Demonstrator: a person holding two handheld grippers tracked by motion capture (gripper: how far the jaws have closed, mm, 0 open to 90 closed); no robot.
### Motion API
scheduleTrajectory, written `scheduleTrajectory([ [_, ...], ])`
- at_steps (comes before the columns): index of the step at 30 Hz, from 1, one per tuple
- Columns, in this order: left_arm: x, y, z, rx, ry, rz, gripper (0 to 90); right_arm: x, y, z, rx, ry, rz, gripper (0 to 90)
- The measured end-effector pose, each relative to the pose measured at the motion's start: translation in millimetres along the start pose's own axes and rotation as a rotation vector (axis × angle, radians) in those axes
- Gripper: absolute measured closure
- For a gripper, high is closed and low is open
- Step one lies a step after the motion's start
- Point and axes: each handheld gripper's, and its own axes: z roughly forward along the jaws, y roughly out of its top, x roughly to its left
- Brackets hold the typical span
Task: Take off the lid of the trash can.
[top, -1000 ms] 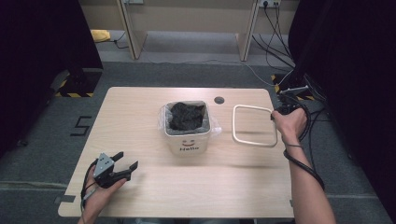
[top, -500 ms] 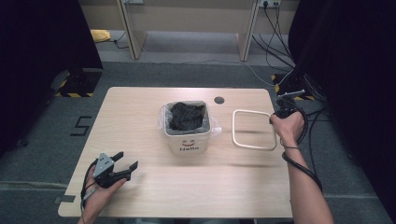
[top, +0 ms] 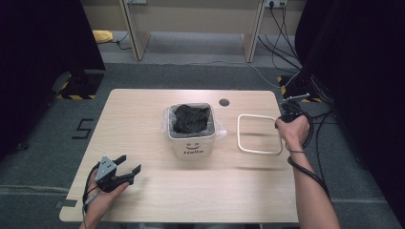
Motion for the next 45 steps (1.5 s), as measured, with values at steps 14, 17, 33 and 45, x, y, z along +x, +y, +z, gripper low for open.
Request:
scheduleTrajectory([
  [14, -0.1, 0.0, -0.1, 0.000, 0.000, 0.002, 24.9, -0.4, -5.2, 11.9, 0.018, -0.006, -0.010, 81.6],
  [17, -0.2, 0.0, 0.0, 0.001, 0.000, 0.003, 25.0, -0.9, -7.1, 15.4, 0.023, -0.011, -0.019, 81.5],
  [33, -0.3, 0.0, 0.0, 0.000, 0.002, 0.004, 24.9, -3.6, -12.9, 28.1, 0.042, -0.018, -0.021, 81.5],
  [45, -0.1, -0.1, -0.2, -0.001, 0.001, 0.002, 25.0, -4.1, -15.4, 31.0, 0.049, -0.017, -0.026, 81.6],
])
